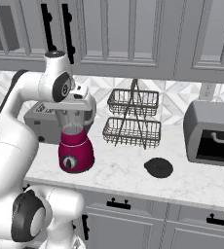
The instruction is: Close the lid blender by securely placing the lid on top.
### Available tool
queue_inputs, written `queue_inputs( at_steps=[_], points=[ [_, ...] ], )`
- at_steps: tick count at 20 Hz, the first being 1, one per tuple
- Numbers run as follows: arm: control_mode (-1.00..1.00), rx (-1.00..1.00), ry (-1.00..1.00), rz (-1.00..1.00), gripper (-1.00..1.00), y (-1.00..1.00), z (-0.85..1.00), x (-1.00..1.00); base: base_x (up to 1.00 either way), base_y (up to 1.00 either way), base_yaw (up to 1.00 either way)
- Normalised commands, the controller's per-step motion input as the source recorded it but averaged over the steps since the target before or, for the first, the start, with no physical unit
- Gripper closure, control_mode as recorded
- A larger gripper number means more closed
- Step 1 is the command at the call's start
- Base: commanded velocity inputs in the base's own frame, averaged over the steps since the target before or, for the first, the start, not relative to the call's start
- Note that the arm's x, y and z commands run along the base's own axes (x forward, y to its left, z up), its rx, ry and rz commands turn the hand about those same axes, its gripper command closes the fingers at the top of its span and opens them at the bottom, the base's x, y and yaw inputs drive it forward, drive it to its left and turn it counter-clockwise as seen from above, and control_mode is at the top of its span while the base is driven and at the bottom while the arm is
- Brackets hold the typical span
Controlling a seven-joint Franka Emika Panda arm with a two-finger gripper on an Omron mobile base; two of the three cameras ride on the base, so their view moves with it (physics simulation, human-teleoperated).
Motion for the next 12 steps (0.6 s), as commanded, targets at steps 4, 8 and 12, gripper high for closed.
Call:
queue_inputs(
  at_steps=[4, 8, 12],
  points=[
    [-1.00, 0.00, 0.07, 0.00, -1.00, 0.00, -0.02, 0.00, 0.00, 0.00, 0.00],
    [-1.00, 0.07, 0.07, -0.23, -1.00, -0.76, -0.08, -0.22, 0.00, 0.00, 0.00],
    [-1.00, 0.06, 0.03, -0.42, -1.00, -1.00, -0.04, -0.06, 0.00, 0.00, 0.00]
  ],
)
